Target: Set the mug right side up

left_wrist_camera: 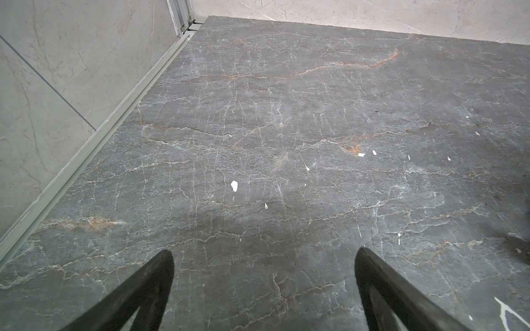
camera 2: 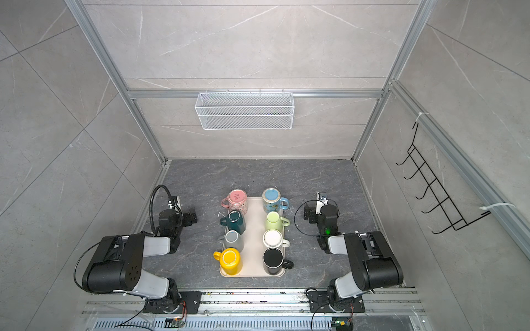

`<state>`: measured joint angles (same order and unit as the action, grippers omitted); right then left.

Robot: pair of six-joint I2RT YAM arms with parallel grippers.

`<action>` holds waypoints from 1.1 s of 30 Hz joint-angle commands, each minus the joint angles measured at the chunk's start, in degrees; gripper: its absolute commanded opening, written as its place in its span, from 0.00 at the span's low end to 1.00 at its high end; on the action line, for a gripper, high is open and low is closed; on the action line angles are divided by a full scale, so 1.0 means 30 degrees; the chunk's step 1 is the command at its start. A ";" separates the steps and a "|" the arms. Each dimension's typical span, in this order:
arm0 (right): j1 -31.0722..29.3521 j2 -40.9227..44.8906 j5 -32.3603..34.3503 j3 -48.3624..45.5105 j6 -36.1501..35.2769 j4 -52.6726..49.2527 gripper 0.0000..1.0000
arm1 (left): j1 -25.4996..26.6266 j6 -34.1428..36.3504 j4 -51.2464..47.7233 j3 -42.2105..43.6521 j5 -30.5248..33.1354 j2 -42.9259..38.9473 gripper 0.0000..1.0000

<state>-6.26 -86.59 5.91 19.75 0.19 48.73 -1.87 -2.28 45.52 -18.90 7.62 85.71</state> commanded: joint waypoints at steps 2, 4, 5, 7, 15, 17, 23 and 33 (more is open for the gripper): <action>-0.0129 -0.0142 -0.0209 0.0362 -0.0194 0.0382 0.99 | 0.0037 0.0380 0.1092 -0.0528 0.0391 0.0111 1.00; -0.0114 -0.0142 -0.0191 0.0387 -0.0194 0.0368 0.99 | 0.0041 0.0365 0.1088 -0.0543 0.0387 0.0111 1.00; -0.0132 -0.0127 -0.0213 0.0352 -0.0197 0.0417 0.99 | 0.0037 0.0380 0.1114 -0.0517 0.0361 0.0087 1.00; -0.0126 -0.0083 -0.0189 0.0296 -0.0179 0.0490 0.99 | 0.0037 0.0402 0.1224 -0.0485 0.0475 0.0054 1.00; -0.0139 0.3275 0.1385 0.4421 0.0618 -0.8729 0.95 | 0.0127 -0.0677 -0.7235 -0.3514 0.0819 -0.4700 0.97; -0.0143 0.4093 0.1303 0.5413 0.1518 -1.0452 0.94 | 0.0176 -0.1519 -0.7928 -0.3619 0.0611 -0.5860 0.97; -0.0223 0.5523 -0.1879 1.0455 0.5468 -1.8523 0.86 | 0.0301 -0.4645 -1.0663 -0.4152 -0.0206 -0.9433 0.96; -0.1576 0.6860 -0.6539 1.0842 1.6218 -2.0794 0.60 | 0.0424 -0.7478 -1.4756 -0.5430 -0.1977 -1.2043 0.93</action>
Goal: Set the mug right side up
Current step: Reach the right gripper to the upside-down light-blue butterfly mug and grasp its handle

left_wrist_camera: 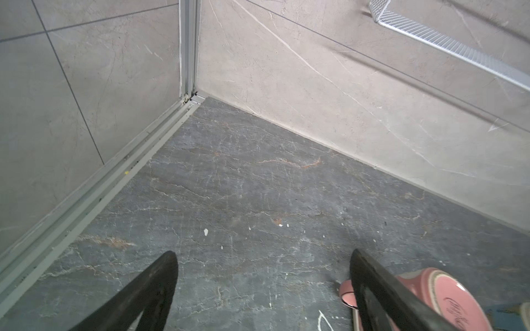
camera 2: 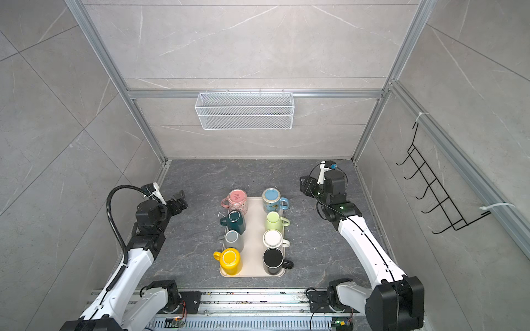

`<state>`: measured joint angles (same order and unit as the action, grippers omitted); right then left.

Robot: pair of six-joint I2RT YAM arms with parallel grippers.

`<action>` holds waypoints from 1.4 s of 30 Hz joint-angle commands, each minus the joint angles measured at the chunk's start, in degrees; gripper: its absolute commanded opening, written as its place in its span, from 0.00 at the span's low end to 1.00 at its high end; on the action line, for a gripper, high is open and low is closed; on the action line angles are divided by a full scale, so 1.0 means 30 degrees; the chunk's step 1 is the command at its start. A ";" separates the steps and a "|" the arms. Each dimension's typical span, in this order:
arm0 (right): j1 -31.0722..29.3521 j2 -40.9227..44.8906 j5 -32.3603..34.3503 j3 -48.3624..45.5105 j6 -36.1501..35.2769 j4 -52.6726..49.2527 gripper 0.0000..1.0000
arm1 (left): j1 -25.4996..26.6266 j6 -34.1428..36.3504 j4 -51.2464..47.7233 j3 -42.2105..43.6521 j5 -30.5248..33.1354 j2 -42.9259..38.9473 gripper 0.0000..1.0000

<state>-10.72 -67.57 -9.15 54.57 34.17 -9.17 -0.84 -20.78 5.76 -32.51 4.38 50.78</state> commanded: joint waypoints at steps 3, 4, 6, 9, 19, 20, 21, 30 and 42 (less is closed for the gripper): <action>-0.0234 0.1254 -0.2378 -0.2613 0.8601 0.0649 0.59 | 0.0302 -0.2074 -0.1952 -0.1225 -0.1083 -0.0793 0.87; -0.0292 0.1445 -0.2594 -0.3333 1.0061 0.1642 0.59 | 0.0353 -0.2352 -0.1899 -0.1207 -0.1085 -0.0981 0.86; -0.0318 0.1547 -0.2902 -0.4320 1.2272 0.3122 0.59 | 0.0412 -0.2423 -0.1657 -0.1189 -0.1032 -0.1235 0.86; -0.0553 0.1228 -0.3110 -0.5308 1.4940 0.5150 0.63 | 0.0434 -0.2439 -0.1685 -0.1313 -0.0805 -0.1284 0.86; -0.1751 -0.3363 -0.2362 -0.8057 2.2479 1.3860 0.64 | 0.0485 -0.3111 -0.1649 -0.1380 -0.1138 -0.0795 0.88; -0.1949 -0.3993 -0.2123 -0.8182 2.3027 1.4742 0.63 | 0.0486 -0.3173 -0.1656 -0.1401 -0.1174 -0.0757 0.88; -0.2135 -0.4557 -0.1875 -0.8278 2.3527 1.5533 0.63 | 0.0486 -0.3210 -0.1654 -0.1381 -0.1193 -0.0706 0.88; -0.2518 -0.6943 -0.0705 -0.8202 2.5200 1.8152 0.62 | 0.0542 -0.3275 -0.1392 -0.1515 -0.1380 -0.0421 0.89; -0.2542 -0.9591 -0.0423 -0.7193 2.6238 2.0530 0.61 | 0.0552 -0.3431 -0.1191 -0.1672 -0.1619 0.0268 0.89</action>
<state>-18.00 -94.96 -11.46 31.33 111.46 48.45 0.51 -30.33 0.23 -35.03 0.84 51.37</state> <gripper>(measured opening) 0.613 0.892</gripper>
